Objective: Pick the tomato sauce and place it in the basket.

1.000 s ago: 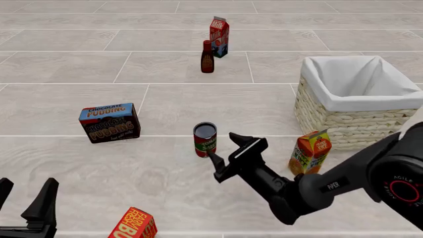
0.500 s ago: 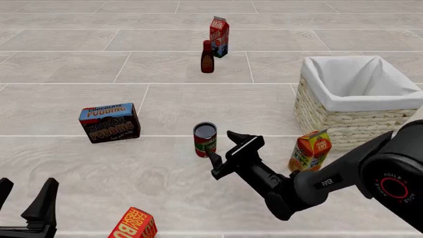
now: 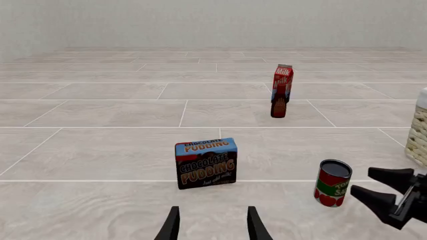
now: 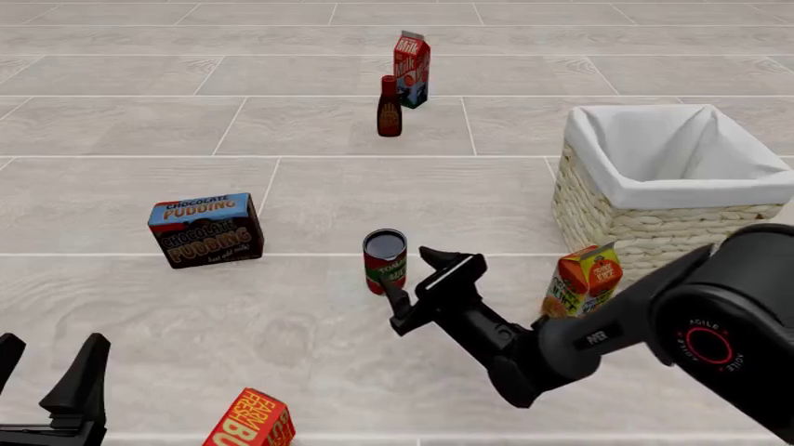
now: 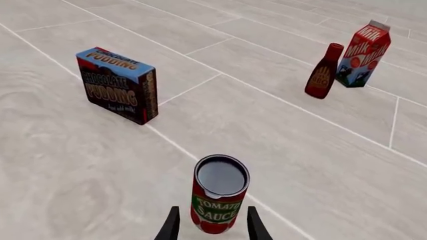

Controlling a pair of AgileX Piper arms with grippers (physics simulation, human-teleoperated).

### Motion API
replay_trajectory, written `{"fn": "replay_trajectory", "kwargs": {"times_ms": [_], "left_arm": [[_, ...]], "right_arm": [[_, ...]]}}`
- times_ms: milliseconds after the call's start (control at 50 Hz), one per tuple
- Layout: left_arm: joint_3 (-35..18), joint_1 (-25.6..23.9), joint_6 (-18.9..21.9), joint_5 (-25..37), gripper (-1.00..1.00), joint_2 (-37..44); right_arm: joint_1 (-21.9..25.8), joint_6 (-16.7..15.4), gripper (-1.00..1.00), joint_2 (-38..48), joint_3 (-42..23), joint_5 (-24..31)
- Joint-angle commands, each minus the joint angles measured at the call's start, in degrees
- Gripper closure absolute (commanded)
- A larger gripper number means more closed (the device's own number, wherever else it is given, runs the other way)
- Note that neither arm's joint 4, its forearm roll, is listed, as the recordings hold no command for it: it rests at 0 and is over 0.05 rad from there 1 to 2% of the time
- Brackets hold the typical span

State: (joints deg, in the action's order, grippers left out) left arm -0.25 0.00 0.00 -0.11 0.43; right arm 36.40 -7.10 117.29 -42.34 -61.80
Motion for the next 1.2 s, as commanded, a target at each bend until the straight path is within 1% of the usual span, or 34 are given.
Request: {"fn": "replay_trajectory", "kwargs": {"times_ms": [20,360,640,780,1200], "left_arm": [[0.00,0.00,0.00,0.00,-1.00,0.00],[0.00,0.00,0.00,0.00,-1.00,0.00],[0.00,0.00,0.00,0.00,-1.00,0.00],[0.00,0.00,0.00,0.00,-1.00,0.00],[0.00,0.00,0.00,0.00,-1.00,0.00]], "right_arm": [[-0.43,0.55,-1.00,1.78,-1.33,0.12],[-1.20,1.05,-1.00,2.59,-2.71,0.95],[-1.27,0.80,-1.00,3.72,-4.81,2.24],[-0.97,0.47,-1.00,4.51,-5.37,2.25],[-1.77,0.82,-1.00,6.82,-7.44,2.68]]}}
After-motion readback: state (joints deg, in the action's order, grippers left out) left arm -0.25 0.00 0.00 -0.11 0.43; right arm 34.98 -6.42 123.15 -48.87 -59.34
